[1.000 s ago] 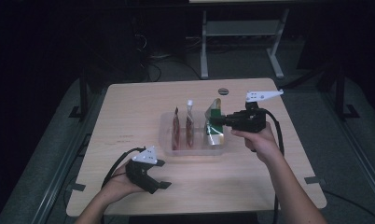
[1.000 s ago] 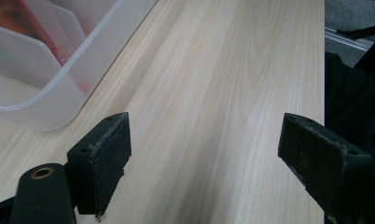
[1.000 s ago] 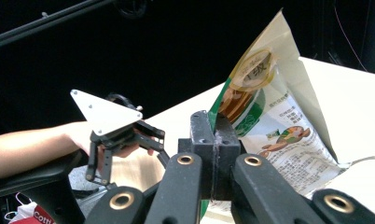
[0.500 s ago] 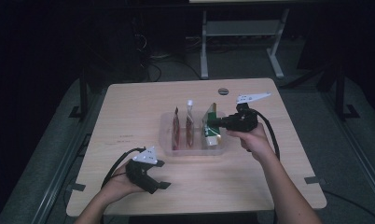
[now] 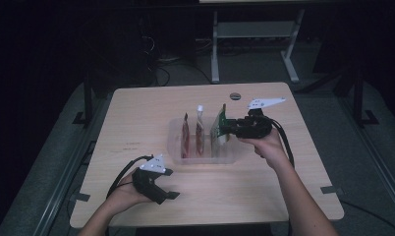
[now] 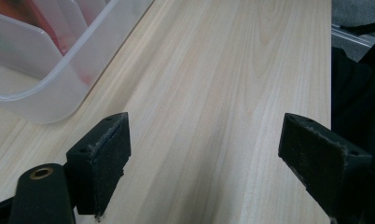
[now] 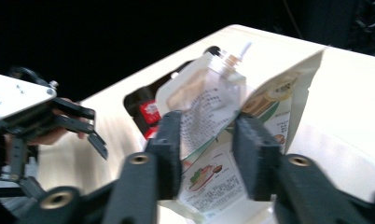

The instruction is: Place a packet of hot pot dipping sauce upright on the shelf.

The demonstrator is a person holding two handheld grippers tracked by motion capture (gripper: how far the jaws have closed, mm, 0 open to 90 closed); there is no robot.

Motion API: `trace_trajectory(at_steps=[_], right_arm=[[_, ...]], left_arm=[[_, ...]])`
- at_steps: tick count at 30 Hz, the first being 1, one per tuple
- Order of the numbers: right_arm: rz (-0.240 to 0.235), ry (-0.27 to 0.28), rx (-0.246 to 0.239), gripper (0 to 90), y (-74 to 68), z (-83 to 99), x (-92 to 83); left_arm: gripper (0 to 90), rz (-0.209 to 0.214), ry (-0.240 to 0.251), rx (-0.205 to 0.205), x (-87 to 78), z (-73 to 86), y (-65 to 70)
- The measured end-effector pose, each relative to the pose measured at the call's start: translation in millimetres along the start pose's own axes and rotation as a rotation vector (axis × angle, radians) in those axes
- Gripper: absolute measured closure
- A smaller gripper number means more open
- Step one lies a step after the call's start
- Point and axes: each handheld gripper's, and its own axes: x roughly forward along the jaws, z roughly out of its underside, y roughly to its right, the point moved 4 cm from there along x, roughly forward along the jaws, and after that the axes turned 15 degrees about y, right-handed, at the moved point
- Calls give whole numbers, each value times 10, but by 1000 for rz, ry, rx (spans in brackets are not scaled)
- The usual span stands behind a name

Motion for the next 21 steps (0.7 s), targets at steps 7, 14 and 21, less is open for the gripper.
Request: trace_trajectory(at_steps=[7, 14, 21], right_arm=[[85, -33, -59, 344, -42, 4, -87], [67, -31, -55, 251, -96, 19, -242], [52, -56, -74, 228, -174, 124, -399]], left_arm=[[165, -3, 6, 5, -14, -1, -32], [161, -11, 7, -6, -44, 7, -45], [160, -24, 13, 6, -102, -1, -70]])
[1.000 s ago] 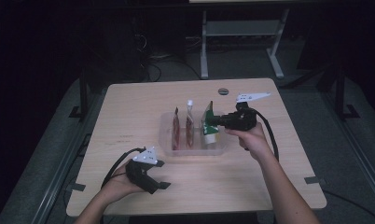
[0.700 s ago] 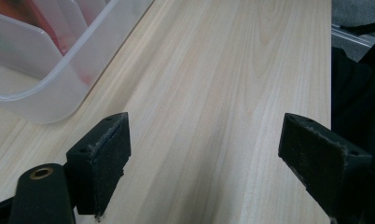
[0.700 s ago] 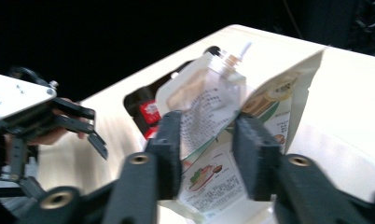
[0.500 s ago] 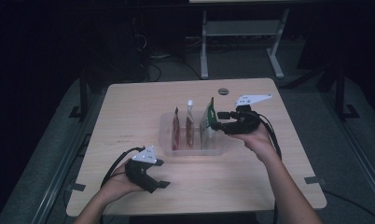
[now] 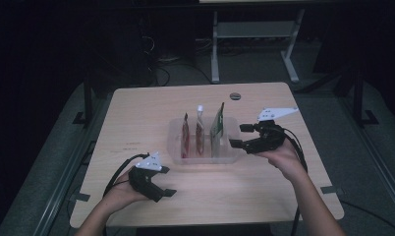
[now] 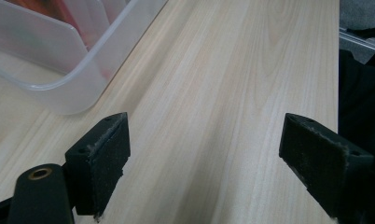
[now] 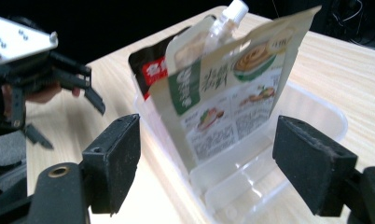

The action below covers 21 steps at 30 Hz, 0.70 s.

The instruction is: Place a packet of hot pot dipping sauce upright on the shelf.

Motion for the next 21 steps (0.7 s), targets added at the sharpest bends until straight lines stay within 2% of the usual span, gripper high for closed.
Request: trace_trajectory(at_steps=[8, 15, 21], right_arm=[[24, -31, -44, 221, -102, 170, -206], [50, -44, -52, 212, -141, 344, -358], [93, -64, -64, 194, -164, 510, -492]], left_arm=[[160, -15, -7, 5, -91, 24, -32], [160, -46, 13, -26, -210, 74, -37], [160, -74, 26, -52, -315, 152, -28]])
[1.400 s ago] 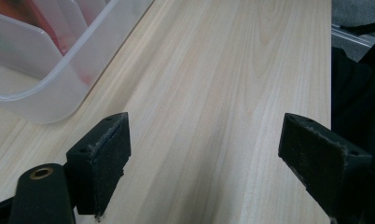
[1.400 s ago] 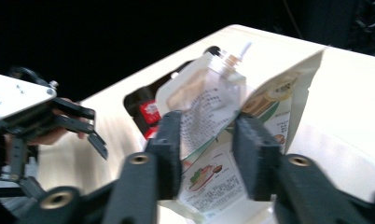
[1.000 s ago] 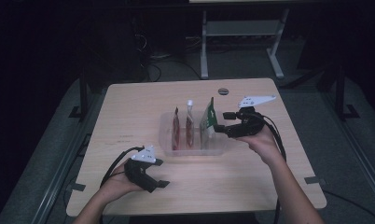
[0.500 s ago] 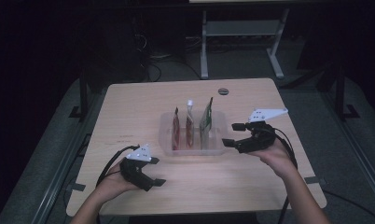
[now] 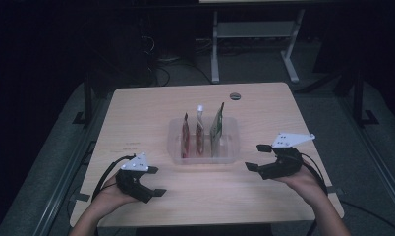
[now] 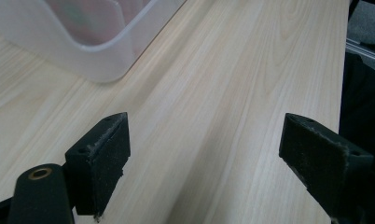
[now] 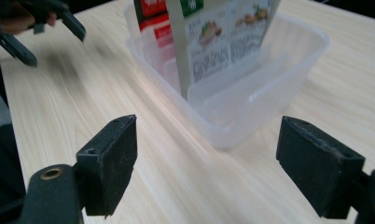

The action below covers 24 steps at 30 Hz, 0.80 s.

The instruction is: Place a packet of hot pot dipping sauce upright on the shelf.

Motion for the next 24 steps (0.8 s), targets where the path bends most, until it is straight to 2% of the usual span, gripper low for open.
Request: trace_trajectory(at_steps=[6, 11, 15, 22, 24], right_arm=[[50, -26, -4, 176, 8, 187, -101], [85, -33, 14, 146, 53, 344, -174], [111, -49, 14, 136, 92, 479, -231], [133, -108, -57, 112, 166, 634, -220], [130, -123, -47, 105, 179, 680, -210]], left_arm=[[161, -33, -2, -19, -122, 115, -24], [160, -68, 0, -24, -211, 222, -63], [156, -93, -20, -31, -255, 321, -91], [135, -141, -69, -2, -244, 424, -170], [131, -145, -87, 5, -245, 449, -182]])
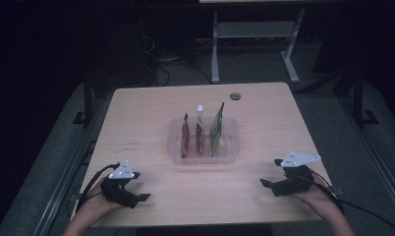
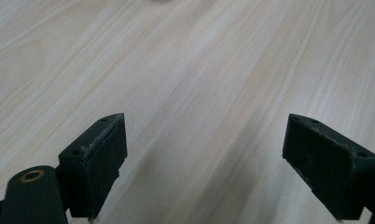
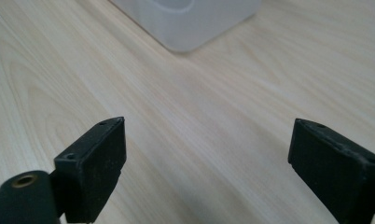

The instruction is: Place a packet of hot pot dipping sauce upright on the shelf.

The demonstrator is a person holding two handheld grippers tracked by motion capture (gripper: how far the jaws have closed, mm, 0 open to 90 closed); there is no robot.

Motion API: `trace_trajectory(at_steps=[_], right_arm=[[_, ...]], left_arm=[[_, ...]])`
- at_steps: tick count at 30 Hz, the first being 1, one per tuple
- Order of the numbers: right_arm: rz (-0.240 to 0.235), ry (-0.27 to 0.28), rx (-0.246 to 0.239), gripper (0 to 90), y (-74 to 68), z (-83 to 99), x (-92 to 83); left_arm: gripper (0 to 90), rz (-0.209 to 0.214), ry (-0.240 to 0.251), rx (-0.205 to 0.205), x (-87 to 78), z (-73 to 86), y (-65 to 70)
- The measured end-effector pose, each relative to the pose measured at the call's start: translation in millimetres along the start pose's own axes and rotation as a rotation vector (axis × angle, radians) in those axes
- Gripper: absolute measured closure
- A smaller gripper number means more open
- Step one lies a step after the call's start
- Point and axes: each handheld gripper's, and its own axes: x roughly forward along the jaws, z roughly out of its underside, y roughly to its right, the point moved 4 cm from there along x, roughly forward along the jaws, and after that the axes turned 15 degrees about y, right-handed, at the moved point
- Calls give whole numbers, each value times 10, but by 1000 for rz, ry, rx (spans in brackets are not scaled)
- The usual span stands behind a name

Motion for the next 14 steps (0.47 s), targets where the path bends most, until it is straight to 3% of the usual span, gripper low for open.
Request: trace_trajectory(at_steps=[4, 14], right_arm=[[-7, -22, -2, 99, 23, 54, 17], [-12, -15, 2, 99, 28, 55, 19]], left_arm=[[130, -20, -29, 18, 21, 46, -35], [130, -5, -37, 22, 46, 41, -13]])
